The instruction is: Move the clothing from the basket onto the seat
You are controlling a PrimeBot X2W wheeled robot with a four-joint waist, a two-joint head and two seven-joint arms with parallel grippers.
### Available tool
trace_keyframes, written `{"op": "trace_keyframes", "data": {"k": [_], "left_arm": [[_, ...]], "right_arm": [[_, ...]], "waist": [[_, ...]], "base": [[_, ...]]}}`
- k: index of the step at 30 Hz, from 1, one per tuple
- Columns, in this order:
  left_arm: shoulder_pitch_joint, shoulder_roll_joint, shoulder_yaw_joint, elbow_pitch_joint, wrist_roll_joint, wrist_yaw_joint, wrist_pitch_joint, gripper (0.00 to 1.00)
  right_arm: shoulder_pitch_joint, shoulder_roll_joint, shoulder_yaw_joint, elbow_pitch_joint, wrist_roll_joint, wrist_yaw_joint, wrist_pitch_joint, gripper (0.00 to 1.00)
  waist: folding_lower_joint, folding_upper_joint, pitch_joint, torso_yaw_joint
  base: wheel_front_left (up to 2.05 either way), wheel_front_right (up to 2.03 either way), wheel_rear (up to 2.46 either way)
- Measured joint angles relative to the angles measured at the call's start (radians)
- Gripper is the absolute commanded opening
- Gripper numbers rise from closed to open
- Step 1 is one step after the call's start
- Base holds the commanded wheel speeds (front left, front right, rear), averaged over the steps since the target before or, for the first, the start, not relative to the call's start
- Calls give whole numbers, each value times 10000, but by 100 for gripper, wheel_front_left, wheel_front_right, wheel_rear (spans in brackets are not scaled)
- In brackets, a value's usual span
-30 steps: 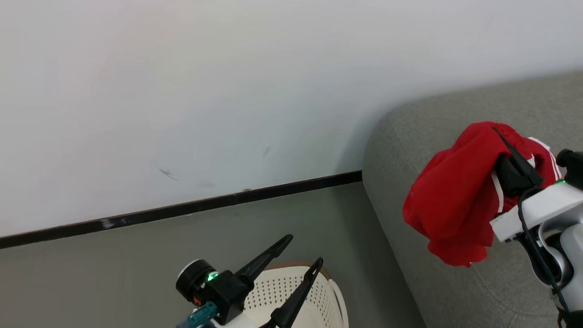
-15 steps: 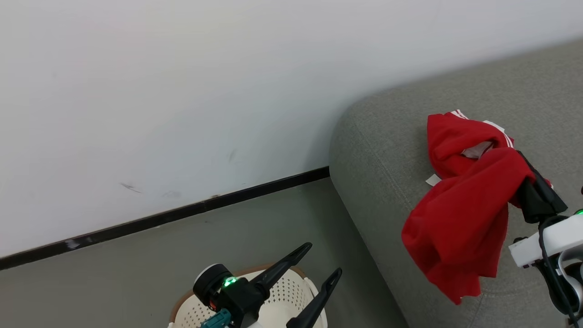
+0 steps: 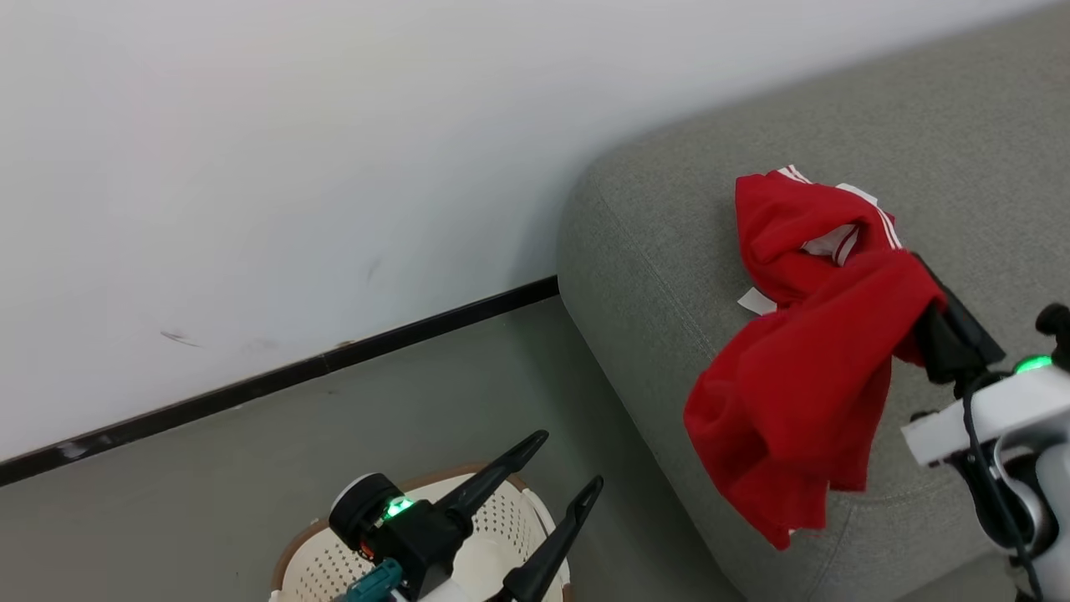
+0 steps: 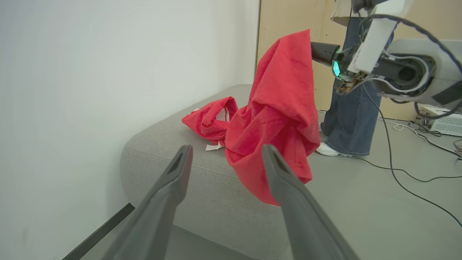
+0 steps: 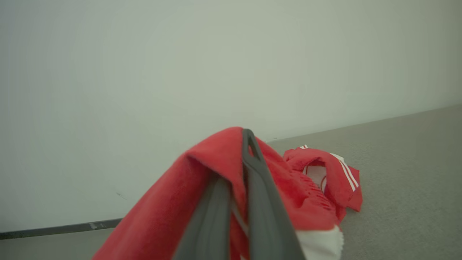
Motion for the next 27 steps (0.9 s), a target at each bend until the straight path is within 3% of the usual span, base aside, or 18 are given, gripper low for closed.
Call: {"op": "trace_keyframes", "data": {"k": [10,18,27], "left_arm": [[-226,449,594,-474,259,307,0,100],[-629,711,907,-955,477,437,-2,100],[-1032,911,1037,-1358,552,449,10,100]], "right_arm": [[-2964,-523,186,476,-280,0,1191,0],[-5267,-681,-466,1768,-520,0,1971,0],[-6357,-1007,-1390,3327,-1344,0,2290,0]], "waist": [[0,0,754,89],[0,0,1505,403],[0,0,2282,913]], "base": [[0,0,0],[0,0,0],[0,0,0]]}}
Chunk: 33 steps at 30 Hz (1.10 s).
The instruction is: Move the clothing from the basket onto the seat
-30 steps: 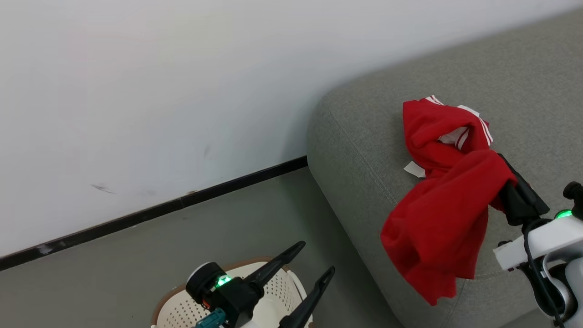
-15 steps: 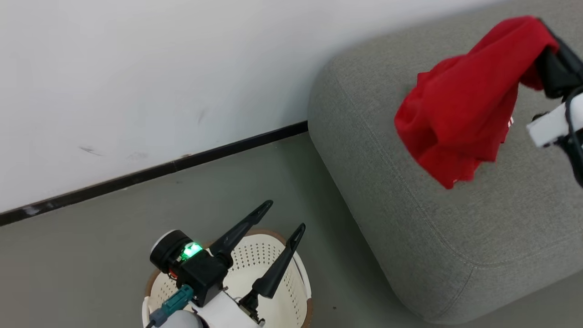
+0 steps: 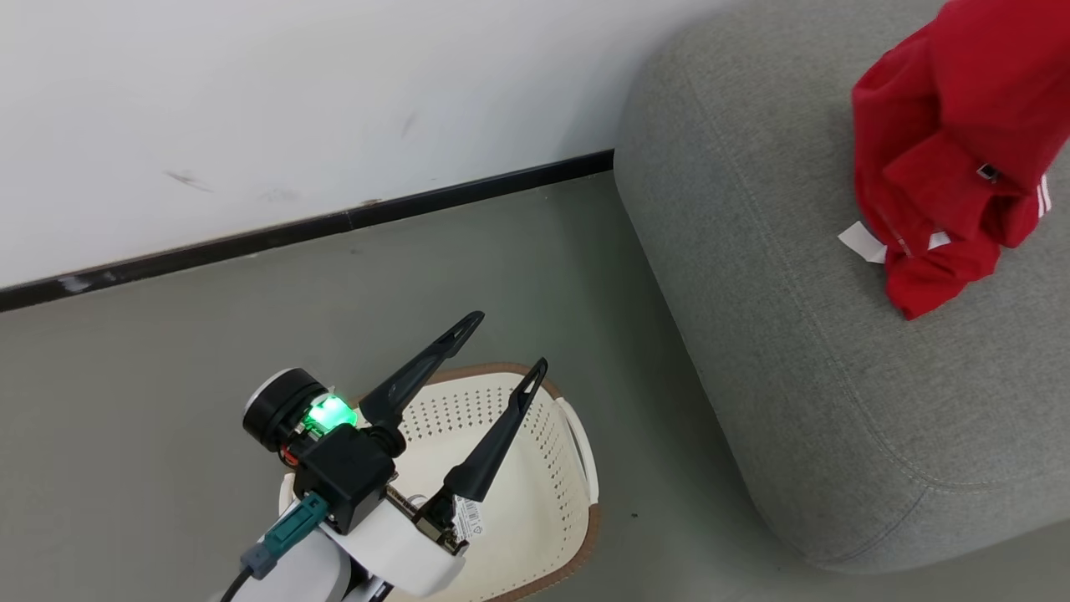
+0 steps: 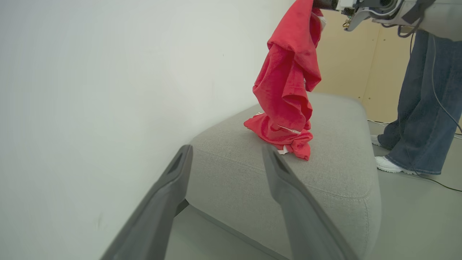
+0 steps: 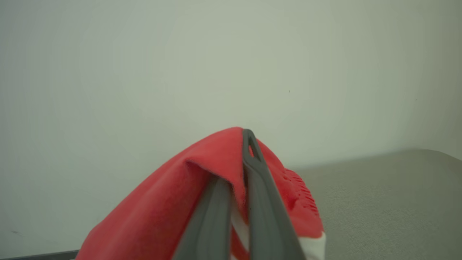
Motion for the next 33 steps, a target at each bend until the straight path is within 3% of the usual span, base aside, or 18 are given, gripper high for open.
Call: {"op": "trace_keyframes", "data": {"k": [7,14,23,33], "left_arm": [[-359,67,-69,-249,63,-59,84,100],[-631,71,-393,-293,65,-198,267,100],[-959,105,-581,-299,63,-324,364,100],[-1290,257,-569,-295,67,-408,378,100]], "right_arm": [[-567,-497,-1346,949,-731,0,-6,0],[-703,-550,-1881,1331,-965,0,-320,0],[606,136,-2299,2125,-932,0,-970,0],[1989,439,-3661,3264,-805,0,-1858,0]], "waist": [[0,0,547,397],[1,0,1055,700],[1,0,1664,848],[0,0,2191,683]], "base": [[0,0,0],[0,0,0],[0,0,0],[0,0,0]]}}
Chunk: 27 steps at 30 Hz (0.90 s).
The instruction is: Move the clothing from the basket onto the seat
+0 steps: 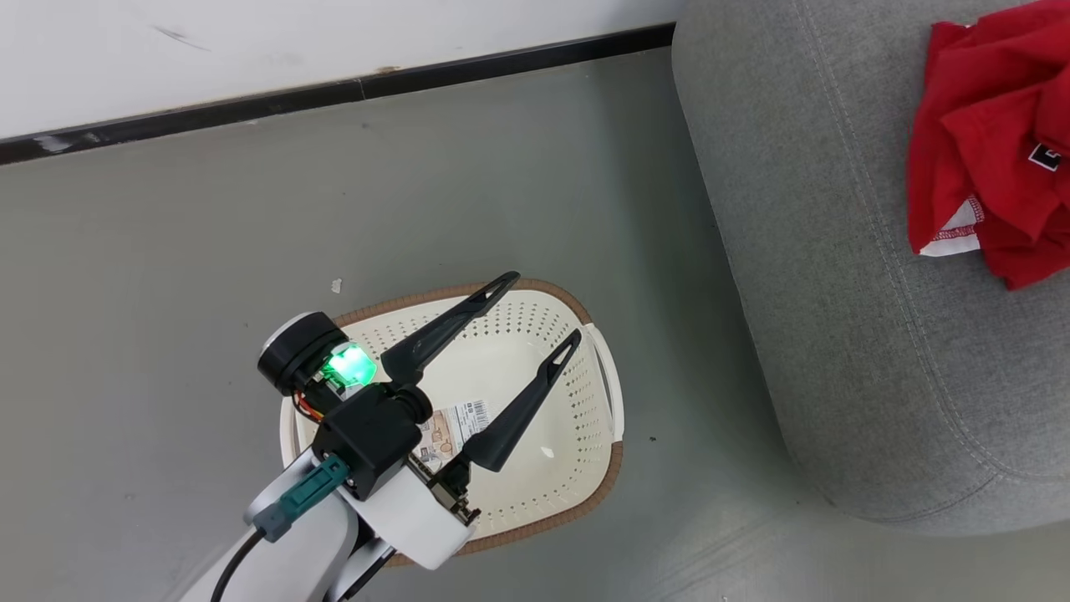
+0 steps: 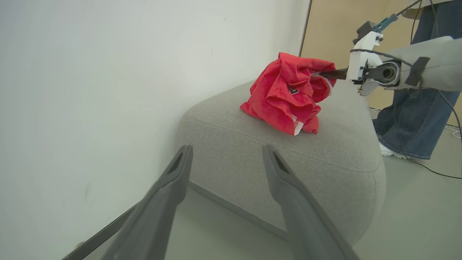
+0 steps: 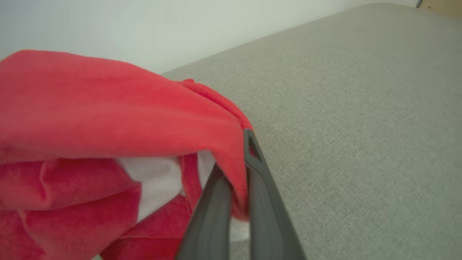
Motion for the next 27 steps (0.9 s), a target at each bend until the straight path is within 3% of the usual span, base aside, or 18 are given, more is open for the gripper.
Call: {"op": "trace_keyframes", "data": {"k": [9,17,20,23,26,27], "left_arm": [[-153,157,58,8,82,-2,-2,100],[-193,188,73,56,82,-2,-6,100],[-198,186,73,81,82,-4,-29,100],[-205,188,73,92,82,-4,-33,100],[-205,190,75,142,82,-4,-33,100],[-205,190,79,153,82,-4,-35,100]], "right_arm": [[202,19,-911,295,-251,0,-499,0],[189,199,-698,278,-504,0,-573,0],[190,378,-512,307,-640,0,-606,33],[190,447,-420,355,-646,0,-614,47],[190,445,-424,347,-646,0,-625,67],[191,445,-424,343,-646,0,-627,81]], "waist": [[0,0,260,-173],[0,0,368,-289],[0,0,391,-318],[0,0,405,-330],[0,0,399,-344],[0,0,394,-354]], "base": [[0,0,0],[0,0,0],[0,0,0],[0,0,0],[0,0,0],[0,0,0]]}}
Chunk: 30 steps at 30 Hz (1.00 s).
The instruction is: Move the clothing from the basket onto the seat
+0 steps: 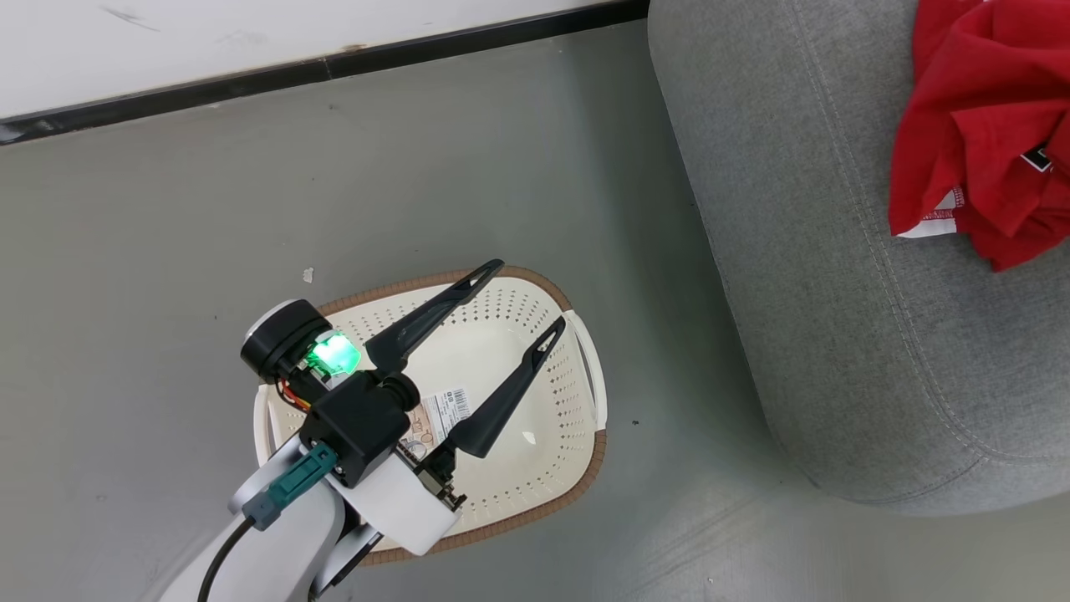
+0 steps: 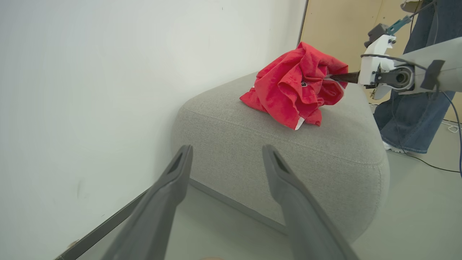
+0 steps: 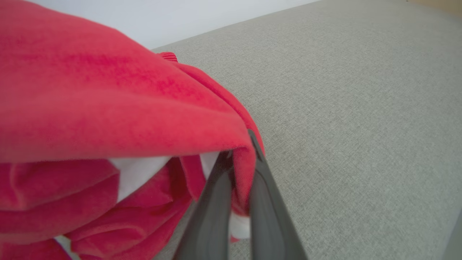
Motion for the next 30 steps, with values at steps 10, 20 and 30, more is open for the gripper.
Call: {"op": "trace_keyframes", "data": {"k": [10,20,30], "left_arm": [[-43,-8,23,102,-6,0,-90,100],[-107,-2,113,230,-15,-2,-148,100],[-103,63,433,433,-105,17,-245,100]], "right_arm": [[275,61,673,-341,113,0,-77,100],[1058,50,1549,-1147,504,0,-102,100],[1973,-82,1896,-2606,792,0,-174,100]], "waist": [[0,0,-74,-185],[0,0,-220,-559],[0,0,-608,-1006]], "base": [[0,0,0],[0,0,0],[0,0,0]]}}
